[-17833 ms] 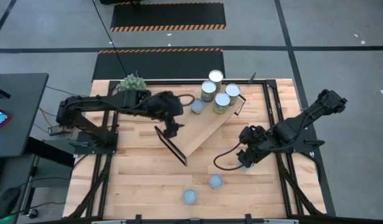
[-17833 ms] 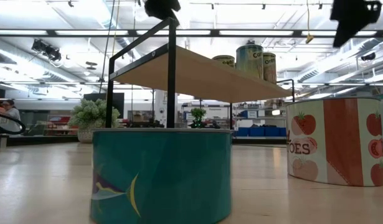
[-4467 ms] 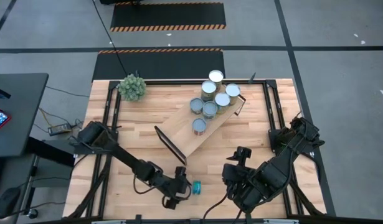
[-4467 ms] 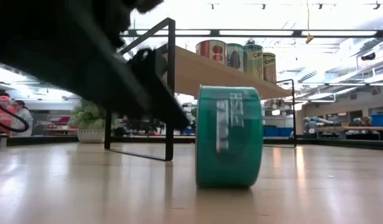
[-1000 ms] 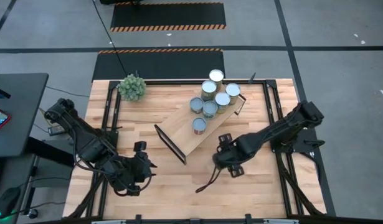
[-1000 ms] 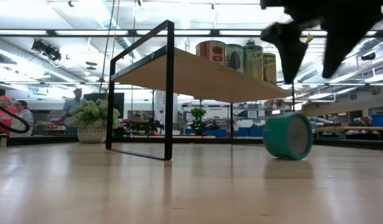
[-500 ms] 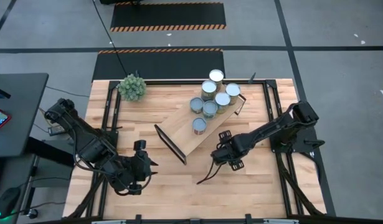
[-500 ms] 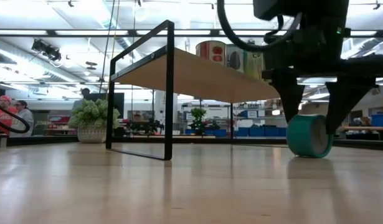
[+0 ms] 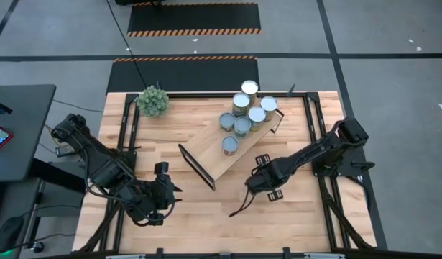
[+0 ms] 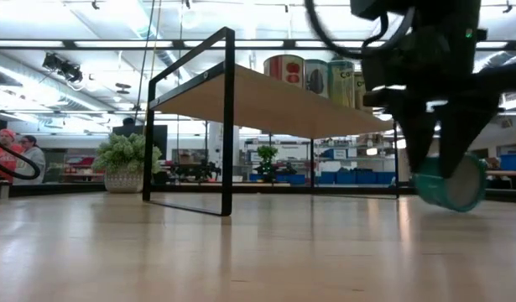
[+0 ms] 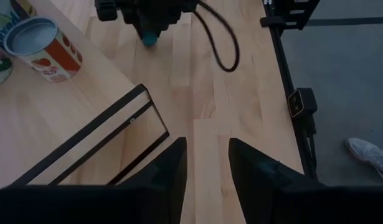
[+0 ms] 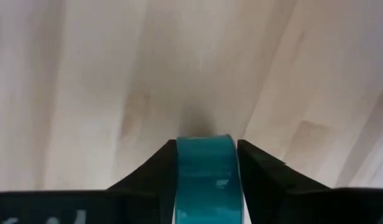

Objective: Pick and place cans onto a shelf
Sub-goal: Put the canned tuna on the shelf

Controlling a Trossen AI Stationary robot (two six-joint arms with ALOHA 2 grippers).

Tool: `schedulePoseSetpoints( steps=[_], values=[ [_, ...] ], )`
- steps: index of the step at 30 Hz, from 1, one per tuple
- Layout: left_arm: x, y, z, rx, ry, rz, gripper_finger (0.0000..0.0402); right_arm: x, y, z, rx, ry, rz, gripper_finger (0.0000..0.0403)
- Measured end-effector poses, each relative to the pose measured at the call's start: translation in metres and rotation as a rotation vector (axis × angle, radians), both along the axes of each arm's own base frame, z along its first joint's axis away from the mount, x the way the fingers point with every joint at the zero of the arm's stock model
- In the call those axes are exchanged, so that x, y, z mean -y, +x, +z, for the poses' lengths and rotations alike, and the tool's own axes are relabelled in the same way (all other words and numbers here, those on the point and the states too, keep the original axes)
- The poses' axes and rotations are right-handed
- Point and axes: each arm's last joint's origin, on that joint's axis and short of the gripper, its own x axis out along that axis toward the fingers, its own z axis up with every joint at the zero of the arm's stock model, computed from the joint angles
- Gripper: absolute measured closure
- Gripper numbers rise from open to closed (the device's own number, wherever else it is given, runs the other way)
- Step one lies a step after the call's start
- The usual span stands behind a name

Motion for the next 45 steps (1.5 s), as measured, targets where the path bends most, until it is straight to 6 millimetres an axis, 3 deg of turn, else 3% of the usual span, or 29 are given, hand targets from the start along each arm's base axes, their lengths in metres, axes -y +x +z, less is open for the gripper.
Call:
schedulePoseSetpoints(
  steps=[4, 12, 16, 21, 24, 27, 30, 33, 38, 45],
  values=[
    [0.000, 0.000, 0.000, 0.000, -0.002, 0.001, 0.0276, -0.008, 0.000, 0.010, 0.003, -0.003, -0.001, 0.0292],
    [0.000, 0.000, 0.000, 0.006, -0.004, -0.001, 0.0276, -0.014, 0.010, 0.045, 0.058, 0.026, -0.077, 0.0305],
    [0.001, 0.000, 0.001, 0.008, -0.006, -0.003, 0.0276, -0.008, -0.003, 0.057, -0.045, 0.035, -0.202, 0.0284],
    [0.001, 0.001, 0.001, 0.014, -0.009, -0.005, 0.0276, 0.003, -0.029, 0.063, -0.116, 0.065, -0.334, 0.0215],
    [0.001, 0.001, 0.001, 0.013, -0.009, -0.003, 0.0276, 0.021, -0.043, 0.059, -0.073, 0.024, -0.466, 0.0169],
    [0.001, 0.001, 0.001, 0.014, -0.024, 0.011, 0.0276, 0.034, -0.053, 0.055, 0.133, 0.051, -0.620, 0.0133],
    [0.001, 0.001, 0.001, 0.014, -0.013, 0.003, 0.0276, 0.038, -0.060, 0.045, 0.397, 0.043, -0.756, 0.0117],
    [0.000, 0.001, 0.001, 0.009, 0.015, -0.016, 0.0276, 0.043, -0.064, 0.031, 0.527, 0.011, -0.797, 0.0114],
    [0.000, 0.000, 0.000, 0.005, 0.026, -0.022, 0.0276, 0.046, -0.066, 0.025, 0.478, -0.010, -0.711, 0.0106],
    [0.001, 0.000, 0.000, -0.015, 0.015, -0.044, 0.0276, 0.052, -0.068, 0.024, 0.483, 0.013, -0.915, 0.0091]
  ],
)
